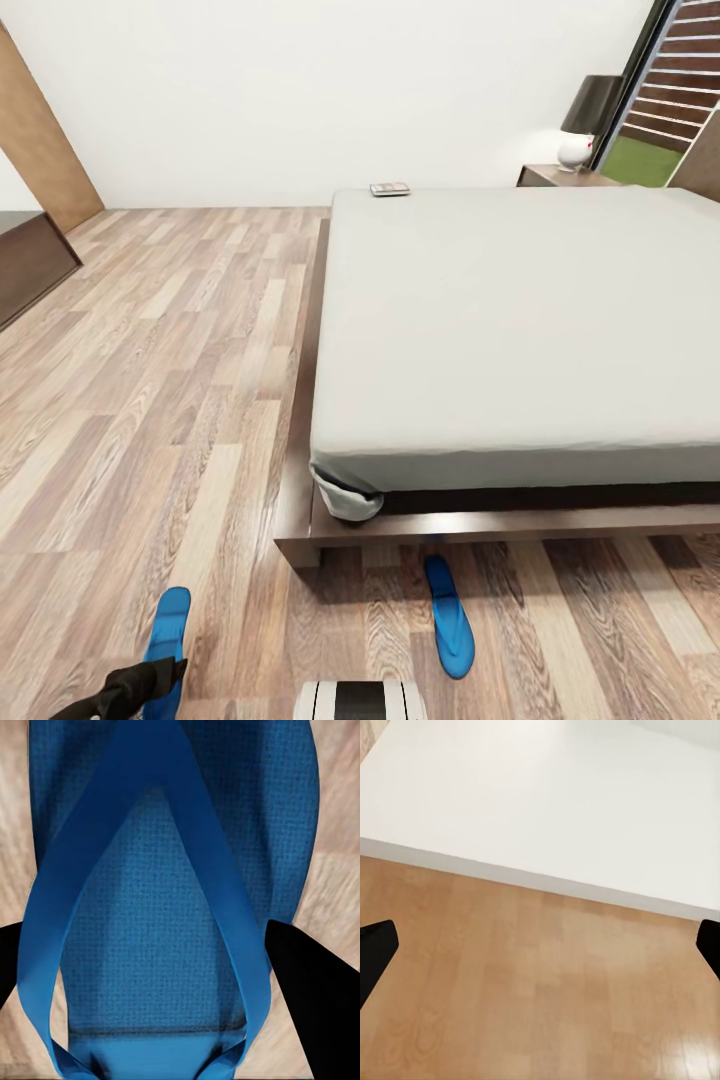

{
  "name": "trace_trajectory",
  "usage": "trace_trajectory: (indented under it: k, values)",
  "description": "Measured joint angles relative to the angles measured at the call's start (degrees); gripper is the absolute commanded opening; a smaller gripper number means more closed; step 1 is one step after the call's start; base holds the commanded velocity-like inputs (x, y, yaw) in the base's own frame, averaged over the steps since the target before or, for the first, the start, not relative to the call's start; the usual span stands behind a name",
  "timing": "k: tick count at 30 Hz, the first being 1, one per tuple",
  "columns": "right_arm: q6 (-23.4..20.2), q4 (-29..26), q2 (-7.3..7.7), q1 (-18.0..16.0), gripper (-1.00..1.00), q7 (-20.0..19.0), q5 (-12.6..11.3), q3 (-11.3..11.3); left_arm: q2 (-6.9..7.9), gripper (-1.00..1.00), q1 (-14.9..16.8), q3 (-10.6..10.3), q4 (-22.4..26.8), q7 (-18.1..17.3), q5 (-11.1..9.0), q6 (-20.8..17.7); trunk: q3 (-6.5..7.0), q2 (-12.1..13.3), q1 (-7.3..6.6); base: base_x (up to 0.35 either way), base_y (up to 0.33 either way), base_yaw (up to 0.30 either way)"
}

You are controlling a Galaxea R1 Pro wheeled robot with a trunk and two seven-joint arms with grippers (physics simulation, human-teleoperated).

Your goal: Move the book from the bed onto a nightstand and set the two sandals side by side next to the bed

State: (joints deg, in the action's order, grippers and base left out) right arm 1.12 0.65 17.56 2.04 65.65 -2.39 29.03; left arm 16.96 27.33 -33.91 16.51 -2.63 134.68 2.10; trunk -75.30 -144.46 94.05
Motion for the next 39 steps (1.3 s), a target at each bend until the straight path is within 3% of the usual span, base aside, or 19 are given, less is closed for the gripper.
trace_trajectory:
  k: [11, 25, 39]
  values:
    - [0.0, 0.0, -0.04, 0.0, 1.0, 0.0, 0.0, 0.0, -0.03, -1.0, 0.4, 0.3, 0.3, 0.1, 0.2, -2.8, 0.0, 0.0, 0.0, 0.0, 0.0, 0.0]
    - [0.0, 0.0, -0.07, 0.0, 1.0, 0.0, 0.0, -0.1, -0.19, -1.0, 0.7, 0.3, 0.2, 0.0, 0.2, -4.2, -3.1, -0.2, 0.36, 0.0, 0.0, 0.0]
    - [-0.1, 0.0, -0.08, 0.0, 1.0, 0.0, 0.1, -0.3, -0.51, -1.0, 0.7, 0.4, 0.2, 0.0, 0.2, -5.9, -3.11, -0.2, 0.36, 0.0, 0.0, 0.0]
